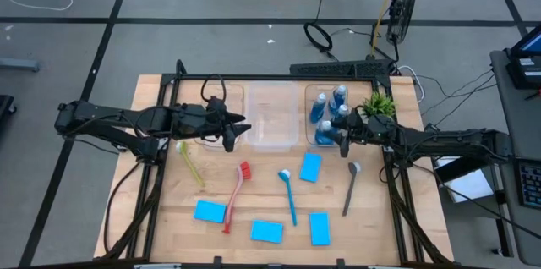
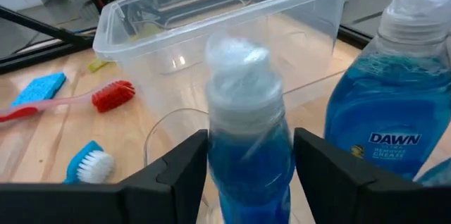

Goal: Pick & Place Kitchen Sink Supplies
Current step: Put the blue dishwashing liquid bottle into the right transparent bin, then put the black dishwashing brush into the transparent white bin

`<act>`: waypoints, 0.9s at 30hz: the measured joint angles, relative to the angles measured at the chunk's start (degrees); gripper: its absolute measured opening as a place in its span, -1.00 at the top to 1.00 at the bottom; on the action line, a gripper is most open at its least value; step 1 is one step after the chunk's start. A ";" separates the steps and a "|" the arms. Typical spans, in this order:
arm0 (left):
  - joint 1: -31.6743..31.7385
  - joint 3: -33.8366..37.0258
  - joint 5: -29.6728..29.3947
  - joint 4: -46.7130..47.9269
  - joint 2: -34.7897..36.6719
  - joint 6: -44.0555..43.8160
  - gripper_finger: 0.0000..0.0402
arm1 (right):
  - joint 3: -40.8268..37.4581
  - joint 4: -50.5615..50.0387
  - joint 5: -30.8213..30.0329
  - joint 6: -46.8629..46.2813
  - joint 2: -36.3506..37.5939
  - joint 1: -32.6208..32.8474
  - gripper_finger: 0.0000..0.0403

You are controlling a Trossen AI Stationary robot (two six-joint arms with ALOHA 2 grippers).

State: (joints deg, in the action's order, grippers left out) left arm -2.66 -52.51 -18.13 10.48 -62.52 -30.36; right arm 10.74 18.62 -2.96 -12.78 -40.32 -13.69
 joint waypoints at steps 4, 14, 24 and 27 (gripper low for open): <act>0.00 0.00 0.00 0.02 0.00 0.03 -0.02 | 0.13 1.20 -0.02 0.00 0.07 0.00 -0.04; -0.77 0.00 0.02 0.21 -0.02 0.08 0.09 | 0.12 11.34 0.16 0.27 0.43 0.00 -0.11; -3.46 0.00 0.01 2.23 -0.04 3.25 0.19 | 0.41 18.32 6.76 -0.01 5.48 0.06 -0.07; -4.21 0.00 -0.19 3.07 -0.04 3.20 0.22 | 1.79 18.44 7.77 0.05 7.03 0.97 -0.06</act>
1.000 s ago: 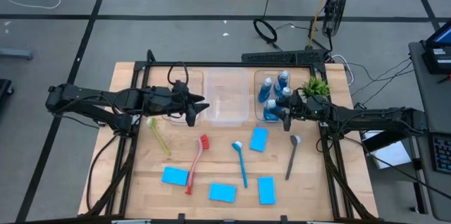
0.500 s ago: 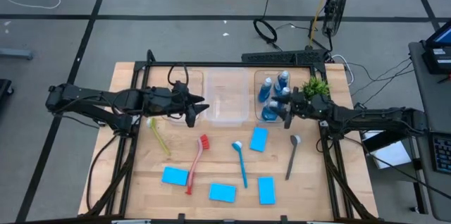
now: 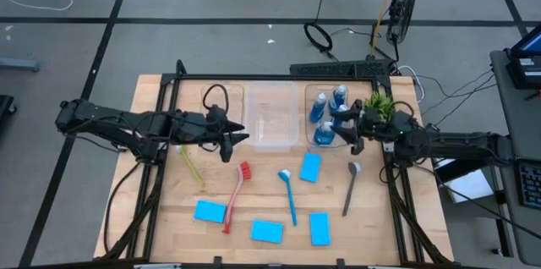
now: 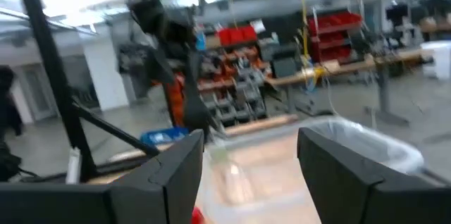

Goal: Pick & Place Kitchen Sink Supplies
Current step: Put the black dishwashing brush into the transparent white bin

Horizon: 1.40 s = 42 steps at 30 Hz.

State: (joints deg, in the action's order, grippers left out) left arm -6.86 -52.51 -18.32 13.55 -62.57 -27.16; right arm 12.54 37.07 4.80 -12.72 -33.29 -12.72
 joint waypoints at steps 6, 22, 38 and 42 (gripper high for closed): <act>-1.17 0.00 -2.44 -0.08 0.00 -0.02 0.24 | 5.41 -5.53 -0.09 4.00 1.51 3.82 -0.06; -1.59 14.62 -0.92 -13.90 8.59 -0.69 0.08 | 20.19 -32.78 -10.04 7.21 1.56 15.79 -0.06; -1.52 30.16 -0.22 -10.49 33.98 0.45 0.02 | 22.60 -30.88 -28.95 4.35 -2.54 25.37 -0.06; -1.52 31.51 -0.21 -5.95 39.20 -0.42 0.07 | 25.57 -31.33 -29.12 4.80 -5.81 25.63 -0.06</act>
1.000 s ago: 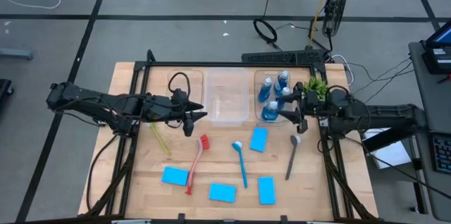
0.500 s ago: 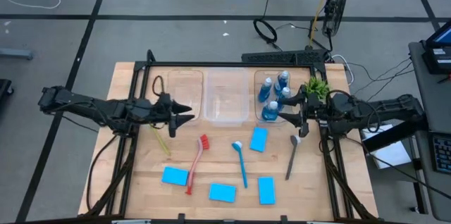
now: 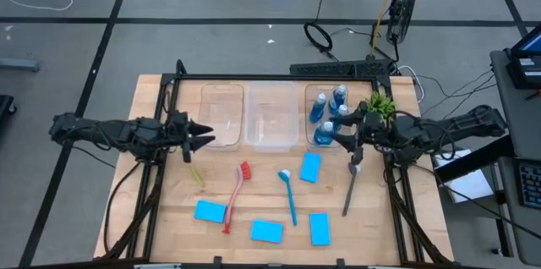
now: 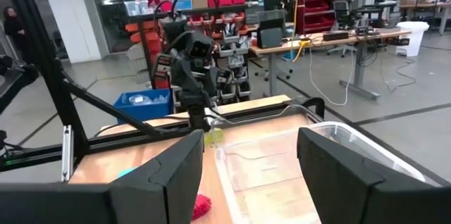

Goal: Pick & Place Kitchen Sink Supplies
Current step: Put the black dishwashing brush into the transparent white bin

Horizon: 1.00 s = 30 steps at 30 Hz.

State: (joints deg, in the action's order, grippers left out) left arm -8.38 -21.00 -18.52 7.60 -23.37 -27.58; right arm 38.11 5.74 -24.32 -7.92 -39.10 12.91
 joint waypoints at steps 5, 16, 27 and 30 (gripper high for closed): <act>0.00 0.81 -0.05 5.05 5.37 0.21 0.12 | 2.61 -0.52 -0.08 -0.38 -3.72 -0.02 -0.06; 0.00 0.90 -1.07 16.95 13.59 -1.74 0.21 | 8.94 -6.05 0.08 -3.38 -9.63 -0.02 -0.06; 0.00 0.90 -1.57 23.16 20.44 -1.89 0.11 | 13.57 -8.90 0.09 -4.26 -14.00 -0.02 -0.06; 0.00 0.90 -1.60 24.61 21.86 -1.91 0.07 | 15.44 -12.66 0.13 -5.85 -14.92 -0.02 -0.06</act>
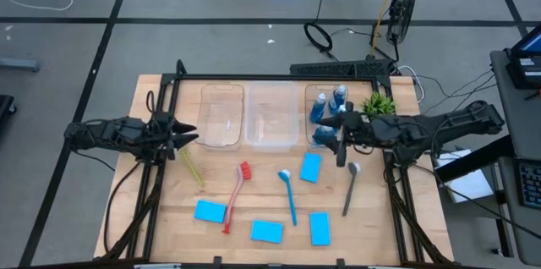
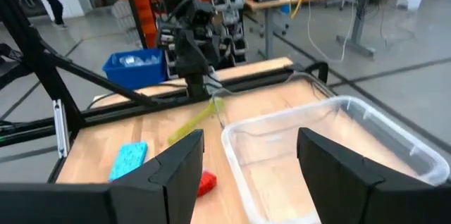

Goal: Pick & Place Kitchen Sink Supplies
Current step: Put the black dishwashing brush into the transparent white bin

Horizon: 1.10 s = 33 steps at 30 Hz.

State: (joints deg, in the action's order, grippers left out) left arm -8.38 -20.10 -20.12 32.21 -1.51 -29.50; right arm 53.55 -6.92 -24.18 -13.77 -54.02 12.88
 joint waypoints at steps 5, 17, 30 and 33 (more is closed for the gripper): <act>0.00 0.00 -0.35 2.06 1.22 -0.27 0.02 | 4.77 -7.74 0.37 -3.38 -1.76 0.18 -0.06; 0.02 0.00 -1.03 1.92 1.22 -0.84 0.01 | 17.57 -41.01 6.45 -27.58 -7.47 3.80 -0.06; 0.02 0.00 -1.03 1.20 1.22 -0.66 0.14 | 16.48 -69.16 31.97 -62.18 -12.88 5.08 -0.07; 0.02 0.00 -1.01 1.20 1.22 -0.68 0.16 | 14.07 -66.98 31.73 -67.74 -12.25 7.08 -0.09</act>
State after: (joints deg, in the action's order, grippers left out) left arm -8.36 -20.10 -21.12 33.41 -0.30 -30.17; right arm 67.62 -73.90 7.54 -81.51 -66.27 19.96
